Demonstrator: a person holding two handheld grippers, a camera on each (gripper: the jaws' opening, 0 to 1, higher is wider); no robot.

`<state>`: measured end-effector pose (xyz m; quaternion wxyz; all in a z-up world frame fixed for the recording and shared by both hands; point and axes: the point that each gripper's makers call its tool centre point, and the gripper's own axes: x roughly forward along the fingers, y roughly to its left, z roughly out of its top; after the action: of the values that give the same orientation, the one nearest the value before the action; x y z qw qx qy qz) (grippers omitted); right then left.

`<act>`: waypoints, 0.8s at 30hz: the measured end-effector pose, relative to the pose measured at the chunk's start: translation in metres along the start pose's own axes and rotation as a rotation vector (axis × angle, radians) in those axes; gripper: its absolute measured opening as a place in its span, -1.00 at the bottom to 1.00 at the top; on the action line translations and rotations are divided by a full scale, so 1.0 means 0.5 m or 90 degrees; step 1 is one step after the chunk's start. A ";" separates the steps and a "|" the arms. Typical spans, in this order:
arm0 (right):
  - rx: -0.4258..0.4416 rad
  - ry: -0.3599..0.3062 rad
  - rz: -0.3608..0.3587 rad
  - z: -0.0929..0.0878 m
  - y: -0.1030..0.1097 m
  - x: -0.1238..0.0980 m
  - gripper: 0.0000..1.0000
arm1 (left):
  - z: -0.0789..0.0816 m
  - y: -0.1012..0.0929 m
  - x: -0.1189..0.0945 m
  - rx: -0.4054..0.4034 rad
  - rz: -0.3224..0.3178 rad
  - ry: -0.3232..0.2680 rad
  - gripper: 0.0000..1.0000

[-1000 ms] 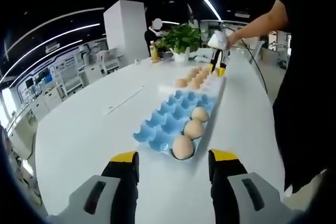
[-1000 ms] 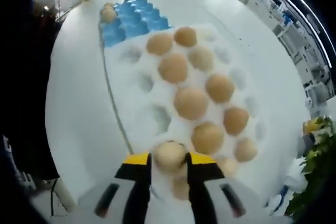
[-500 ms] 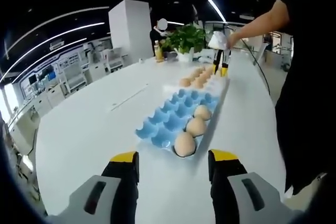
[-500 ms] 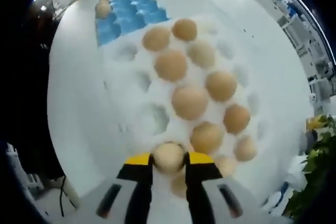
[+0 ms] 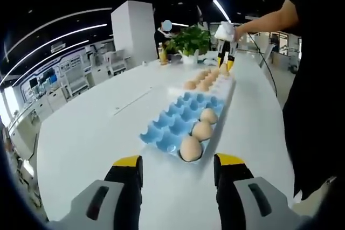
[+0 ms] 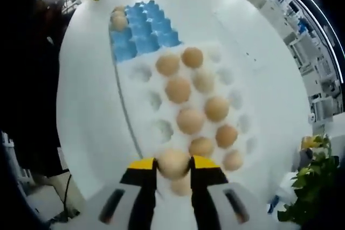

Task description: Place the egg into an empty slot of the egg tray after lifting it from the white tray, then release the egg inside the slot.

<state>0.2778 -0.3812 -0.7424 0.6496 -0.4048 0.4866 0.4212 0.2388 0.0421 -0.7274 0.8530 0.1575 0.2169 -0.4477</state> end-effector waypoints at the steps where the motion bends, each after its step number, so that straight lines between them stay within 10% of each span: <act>1: -0.005 -0.001 0.002 0.005 0.002 -0.002 -0.53 | 0.001 0.000 0.000 0.001 0.001 0.000 0.07; 24: -0.109 -0.031 0.021 0.111 0.036 0.004 -0.53 | 0.001 -0.009 -0.003 0.009 0.000 0.004 0.11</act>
<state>0.2774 -0.3234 -0.7353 0.6173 -0.4401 0.4396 0.4816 0.2346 0.0406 -0.7268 0.8511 0.1649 0.2163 -0.4490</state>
